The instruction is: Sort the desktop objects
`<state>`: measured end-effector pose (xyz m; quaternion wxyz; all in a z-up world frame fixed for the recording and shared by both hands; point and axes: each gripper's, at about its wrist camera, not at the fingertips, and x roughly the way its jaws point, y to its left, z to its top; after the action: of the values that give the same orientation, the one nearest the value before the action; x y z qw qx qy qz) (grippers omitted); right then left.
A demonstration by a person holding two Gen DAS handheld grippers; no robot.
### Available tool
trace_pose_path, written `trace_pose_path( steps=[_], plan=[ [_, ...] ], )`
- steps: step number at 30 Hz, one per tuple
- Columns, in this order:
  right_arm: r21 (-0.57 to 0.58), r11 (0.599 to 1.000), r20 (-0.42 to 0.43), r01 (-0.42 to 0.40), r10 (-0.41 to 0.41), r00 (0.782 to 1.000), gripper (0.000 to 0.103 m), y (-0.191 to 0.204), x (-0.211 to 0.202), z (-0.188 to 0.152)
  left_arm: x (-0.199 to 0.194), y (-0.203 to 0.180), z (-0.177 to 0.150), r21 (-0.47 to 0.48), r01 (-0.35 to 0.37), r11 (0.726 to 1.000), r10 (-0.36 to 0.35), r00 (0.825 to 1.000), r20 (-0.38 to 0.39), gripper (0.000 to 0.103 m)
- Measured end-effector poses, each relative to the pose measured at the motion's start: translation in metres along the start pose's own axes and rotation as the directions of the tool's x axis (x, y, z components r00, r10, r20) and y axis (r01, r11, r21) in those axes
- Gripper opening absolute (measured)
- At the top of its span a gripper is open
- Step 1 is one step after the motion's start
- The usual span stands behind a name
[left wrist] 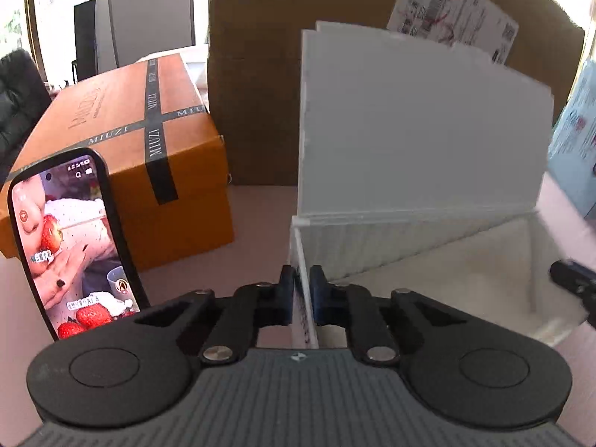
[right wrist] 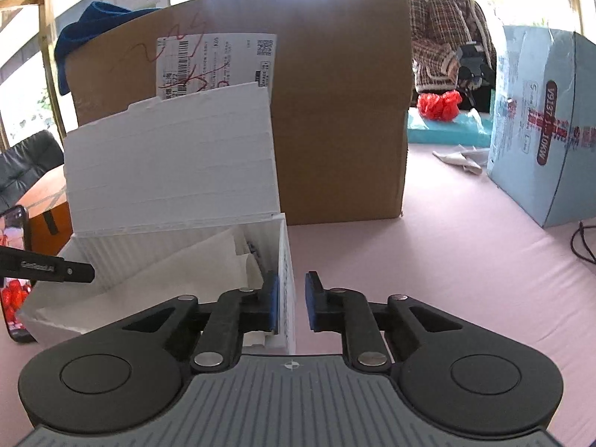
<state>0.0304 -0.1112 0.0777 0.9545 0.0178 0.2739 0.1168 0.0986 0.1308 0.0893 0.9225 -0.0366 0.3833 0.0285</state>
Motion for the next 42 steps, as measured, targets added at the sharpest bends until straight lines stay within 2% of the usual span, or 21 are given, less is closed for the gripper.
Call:
trace_pose_path(
  steps=[4,7,9,18,25,29,30,31,32,33,34,35,38,39,41,42],
  plan=[
    [-0.070,0.997,0.028,0.015,-0.013,1.000,0.011,0.007,0.000,-0.007,0.000,-0.010,-0.005,0.069,-0.038,0.997,0.038,0.999,0.005,0.008],
    [-0.089,0.996,-0.003,0.016,-0.016,1.000,0.004,0.008,-0.003,-0.008,-0.004,-0.020,-0.008,0.131,-0.037,0.991,0.039,0.999,-0.013,0.008],
    [-0.090,0.996,-0.021,0.020,-0.022,1.000,0.004,0.003,-0.009,-0.009,-0.008,-0.029,-0.011,0.178,-0.033,0.983,0.038,0.999,-0.027,0.008],
    [-0.039,0.997,-0.053,0.070,-0.072,0.996,0.004,-0.041,-0.045,-0.025,-0.030,-0.070,-0.027,0.339,0.062,0.939,-0.046,0.997,-0.055,0.012],
    [-0.032,0.996,-0.052,0.087,-0.088,0.995,0.004,-0.052,-0.058,-0.033,-0.036,-0.079,-0.028,0.350,0.107,0.931,-0.092,0.994,-0.061,0.013],
    [-0.032,0.997,0.022,0.074,-0.073,0.997,0.006,-0.055,-0.066,-0.024,-0.037,-0.073,-0.015,0.332,0.141,0.933,-0.131,0.990,-0.053,0.018],
    [-0.024,0.998,0.049,0.064,-0.062,0.997,0.009,-0.057,-0.069,-0.020,-0.039,-0.073,-0.012,0.330,0.141,0.933,-0.138,0.990,-0.034,0.020],
    [-0.009,0.999,0.077,0.052,-0.051,0.996,0.021,-0.059,-0.071,-0.017,-0.042,-0.071,-0.010,0.324,0.134,0.937,-0.139,0.990,-0.008,0.027],
    [0.014,0.999,0.107,0.039,-0.040,0.993,0.040,-0.063,-0.073,-0.013,-0.045,-0.069,-0.008,0.318,0.127,0.940,-0.140,0.990,0.019,0.041],
    [0.041,0.999,0.140,0.026,-0.031,0.990,0.049,-0.067,-0.074,-0.009,-0.049,-0.067,-0.006,0.312,0.124,0.942,-0.147,0.988,0.051,0.050],
    [0.077,0.997,0.175,0.011,-0.024,0.984,0.067,-0.073,-0.074,-0.006,-0.054,-0.063,-0.004,0.306,0.127,0.944,-0.161,0.983,0.091,0.070],
    [0.117,0.993,0.207,-0.007,-0.018,0.978,0.085,-0.079,-0.073,-0.004,-0.058,-0.059,-0.003,0.300,0.131,0.945,-0.178,0.975,0.133,0.082],
    [0.213,0.970,0.305,-0.113,0.043,0.951,0.096,-0.098,-0.064,-0.004,-0.067,-0.048,0.001,0.281,0.158,0.947,-0.232,0.939,0.253,0.083],
    [0.230,0.961,0.329,-0.153,0.071,0.942,0.099,-0.104,-0.059,-0.006,-0.069,-0.044,0.003,0.265,0.176,0.948,-0.253,0.923,0.291,0.083],
    [0.253,0.943,0.373,-0.216,0.111,0.921,0.101,-0.116,-0.048,-0.011,-0.071,-0.030,0.008,0.190,0.236,0.953,-0.291,0.886,0.361,0.085],
    [0.258,0.939,0.378,-0.228,0.119,0.918,0.101,-0.121,-0.042,-0.014,-0.070,-0.022,0.010,0.142,0.275,0.951,-0.309,0.869,0.386,0.086]
  ],
)
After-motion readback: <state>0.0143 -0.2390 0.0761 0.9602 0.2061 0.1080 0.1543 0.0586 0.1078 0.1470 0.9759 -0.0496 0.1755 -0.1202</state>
